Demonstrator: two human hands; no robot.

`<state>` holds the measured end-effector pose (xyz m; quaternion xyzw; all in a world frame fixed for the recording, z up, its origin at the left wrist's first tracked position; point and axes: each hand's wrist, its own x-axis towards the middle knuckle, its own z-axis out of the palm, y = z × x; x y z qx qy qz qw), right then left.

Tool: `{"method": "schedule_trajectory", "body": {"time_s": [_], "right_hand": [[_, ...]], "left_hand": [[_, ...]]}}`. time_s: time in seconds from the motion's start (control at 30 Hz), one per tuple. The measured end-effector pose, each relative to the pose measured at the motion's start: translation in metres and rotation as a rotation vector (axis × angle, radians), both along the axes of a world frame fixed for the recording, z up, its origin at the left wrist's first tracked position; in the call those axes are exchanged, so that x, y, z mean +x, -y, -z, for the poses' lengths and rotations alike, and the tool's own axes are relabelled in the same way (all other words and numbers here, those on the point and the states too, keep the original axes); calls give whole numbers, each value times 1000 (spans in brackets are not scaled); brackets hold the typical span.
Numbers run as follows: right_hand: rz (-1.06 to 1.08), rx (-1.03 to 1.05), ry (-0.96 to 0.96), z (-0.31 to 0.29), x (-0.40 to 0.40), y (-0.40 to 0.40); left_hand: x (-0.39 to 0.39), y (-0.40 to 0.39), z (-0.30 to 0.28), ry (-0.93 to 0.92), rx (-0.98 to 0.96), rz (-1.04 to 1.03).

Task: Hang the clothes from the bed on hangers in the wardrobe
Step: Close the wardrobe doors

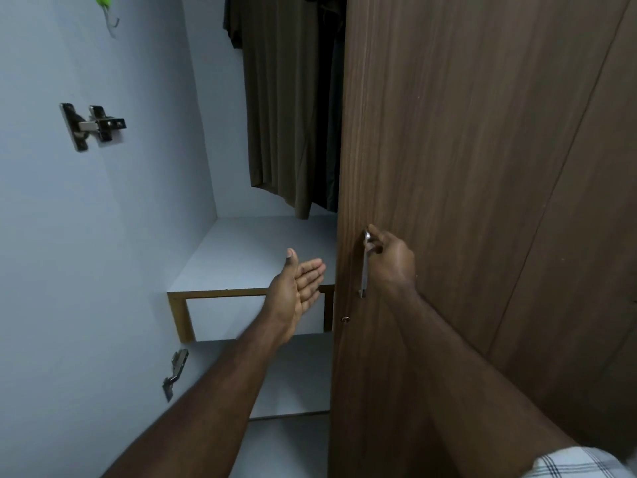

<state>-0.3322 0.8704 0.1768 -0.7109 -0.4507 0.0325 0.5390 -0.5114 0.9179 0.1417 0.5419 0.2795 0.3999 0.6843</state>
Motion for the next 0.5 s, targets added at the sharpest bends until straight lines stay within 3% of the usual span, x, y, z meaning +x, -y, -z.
{"method": "schedule_trajectory", "body": {"time_s": [0.3,0.5], "right_hand": [[9,-81,2,16,-25,19],[17,-61,92,40,-130,48]], "left_hand": [[-63,44,16,-183,87,-142],[-125,75,17,-209,161,-201]]}}
